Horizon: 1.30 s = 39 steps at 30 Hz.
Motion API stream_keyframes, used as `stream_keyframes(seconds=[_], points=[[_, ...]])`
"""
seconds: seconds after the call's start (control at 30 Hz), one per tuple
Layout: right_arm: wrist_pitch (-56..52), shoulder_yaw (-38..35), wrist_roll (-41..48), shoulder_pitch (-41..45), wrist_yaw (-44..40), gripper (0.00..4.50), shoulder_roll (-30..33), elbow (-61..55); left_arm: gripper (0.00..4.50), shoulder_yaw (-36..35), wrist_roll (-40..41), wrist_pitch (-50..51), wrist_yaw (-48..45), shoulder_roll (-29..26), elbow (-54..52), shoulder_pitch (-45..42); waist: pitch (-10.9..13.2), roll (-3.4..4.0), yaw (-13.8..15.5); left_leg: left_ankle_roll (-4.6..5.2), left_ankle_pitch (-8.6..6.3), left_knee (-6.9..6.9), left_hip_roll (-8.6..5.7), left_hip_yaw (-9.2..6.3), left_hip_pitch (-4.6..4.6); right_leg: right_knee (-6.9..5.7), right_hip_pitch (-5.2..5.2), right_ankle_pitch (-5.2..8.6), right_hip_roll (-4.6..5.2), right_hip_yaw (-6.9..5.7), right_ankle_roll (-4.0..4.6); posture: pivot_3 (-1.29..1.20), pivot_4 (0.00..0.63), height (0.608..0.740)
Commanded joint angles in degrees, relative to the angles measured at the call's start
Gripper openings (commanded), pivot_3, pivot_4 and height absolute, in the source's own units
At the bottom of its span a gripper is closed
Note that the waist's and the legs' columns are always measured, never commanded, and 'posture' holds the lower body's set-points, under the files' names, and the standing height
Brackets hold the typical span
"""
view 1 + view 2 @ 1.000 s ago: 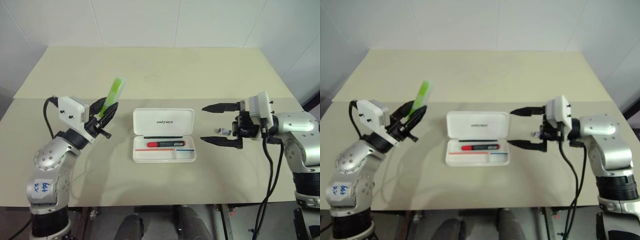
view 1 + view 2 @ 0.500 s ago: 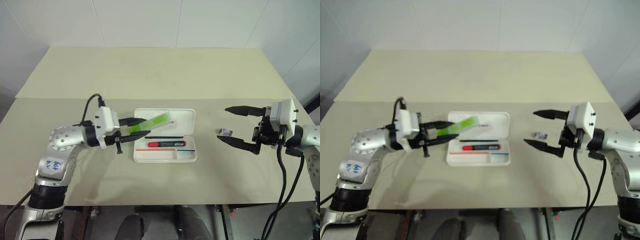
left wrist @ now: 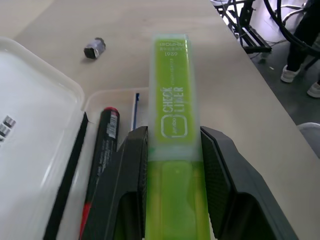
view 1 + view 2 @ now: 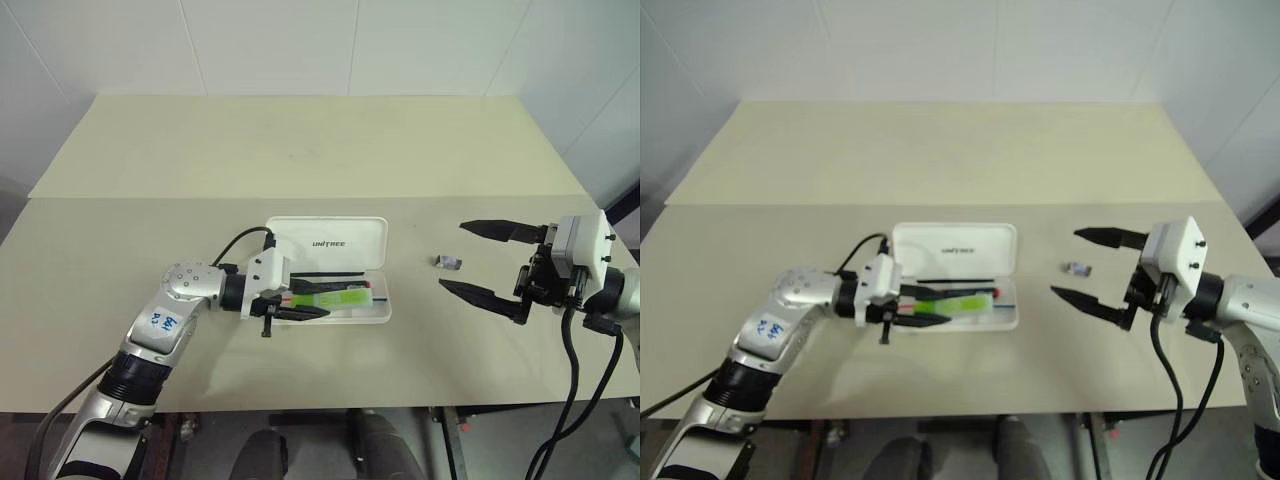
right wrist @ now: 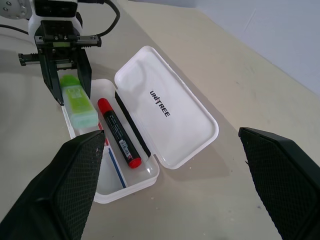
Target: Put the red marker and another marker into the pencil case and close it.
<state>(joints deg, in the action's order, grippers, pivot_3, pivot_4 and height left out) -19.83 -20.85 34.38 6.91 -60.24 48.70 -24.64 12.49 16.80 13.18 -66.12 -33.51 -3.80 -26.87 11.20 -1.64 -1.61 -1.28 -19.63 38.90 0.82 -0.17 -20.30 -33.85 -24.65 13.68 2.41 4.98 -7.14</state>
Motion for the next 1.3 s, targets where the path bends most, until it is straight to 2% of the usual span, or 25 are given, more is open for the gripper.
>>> stream_keyframes(seconds=[0.03, 1.1, 1.13, 1.3], points=[[0.08, -2.69, 1.38, -0.71, 1.53, 4.50, 0.38, -2.62, 1.03, -0.04, -2.13, -0.82, 0.10, -1.35, 0.19, -1.01, 0.00, 0.00, 0.02, 0.00, 0.00, 0.00, 0.00, -0.01, 0.00, 0.00, 0.00, 0.00, 0.00, 0.00, 0.00, 0.00, 0.150, 0.740], [0.44, -0.78, 1.92, 0.58, 3.47, 4.50, 0.15, -3.16, 1.03, 0.30, -5.54, -0.22, -3.62, -3.51, 4.54, -3.33, 0.00, 0.00, 0.04, 0.01, 0.00, 0.00, 0.00, -0.01, -0.01, -0.01, 0.00, 0.00, 0.01, -0.01, -0.02, 0.00, 0.150, 0.740], [0.43, -0.77, 1.93, 0.56, 3.49, 4.50, 0.14, -3.19, 1.78, 0.21, -5.63, -0.30, -3.54, -3.45, 4.56, -3.32, 0.00, 0.00, 0.05, 0.01, 0.00, 0.00, 0.00, 0.00, -0.01, -0.01, 0.00, 0.00, 0.01, -0.01, -0.02, 0.00, 0.150, 0.740], [0.44, -0.64, 1.95, 0.71, 3.51, 4.50, 0.12, -3.13, 3.40, 0.06, -6.04, -0.78, -3.34, -2.96, 4.78, -3.26, 0.00, 0.00, 0.05, 0.01, 0.00, 0.00, 0.00, -0.01, -0.01, -0.02, 0.00, 0.00, 0.01, 0.00, -0.02, 0.00, 0.150, 0.740]])
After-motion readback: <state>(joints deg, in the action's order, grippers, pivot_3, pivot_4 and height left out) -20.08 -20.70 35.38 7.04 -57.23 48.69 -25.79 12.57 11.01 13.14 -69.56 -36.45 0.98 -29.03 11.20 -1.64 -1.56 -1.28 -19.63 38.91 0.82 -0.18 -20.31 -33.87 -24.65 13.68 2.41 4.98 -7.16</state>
